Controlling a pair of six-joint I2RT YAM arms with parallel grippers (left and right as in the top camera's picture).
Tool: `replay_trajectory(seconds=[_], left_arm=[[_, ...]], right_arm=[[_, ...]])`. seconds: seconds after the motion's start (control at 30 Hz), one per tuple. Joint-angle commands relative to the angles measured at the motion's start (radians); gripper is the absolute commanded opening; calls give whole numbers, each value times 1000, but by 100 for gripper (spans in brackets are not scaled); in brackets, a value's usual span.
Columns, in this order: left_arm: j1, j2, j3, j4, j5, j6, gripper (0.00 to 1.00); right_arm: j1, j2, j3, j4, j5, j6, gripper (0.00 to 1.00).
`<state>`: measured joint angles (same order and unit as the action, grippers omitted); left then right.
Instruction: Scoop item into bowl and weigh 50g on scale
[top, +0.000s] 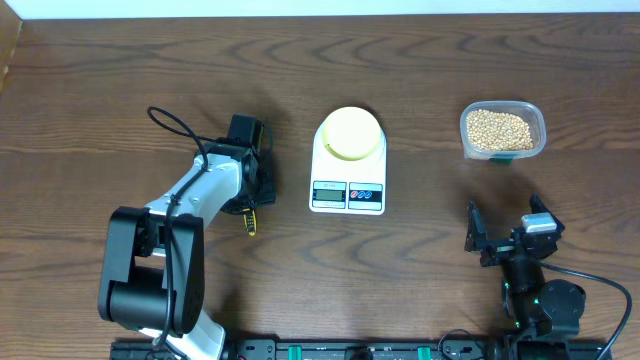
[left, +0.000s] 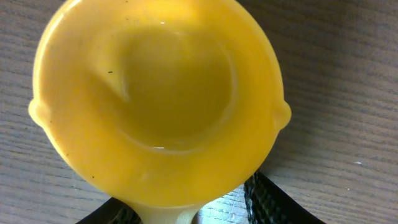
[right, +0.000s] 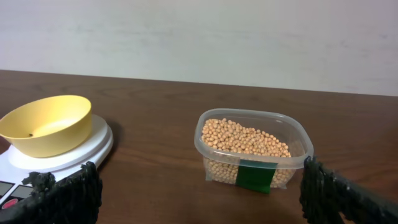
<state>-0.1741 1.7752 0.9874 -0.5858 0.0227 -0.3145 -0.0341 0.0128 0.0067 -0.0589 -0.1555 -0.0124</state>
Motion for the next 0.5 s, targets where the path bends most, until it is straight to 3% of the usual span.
replay_trajectory(seconds=[0.0,0.47], left_arm=[[-2,19,-21,1,-17,2,49],[-2,19,-22,2,-17,-6,39]], right_arm=[[2,-3,-1,-4,7,-11,99],[2,-3,-1,-4,7,-11,99]])
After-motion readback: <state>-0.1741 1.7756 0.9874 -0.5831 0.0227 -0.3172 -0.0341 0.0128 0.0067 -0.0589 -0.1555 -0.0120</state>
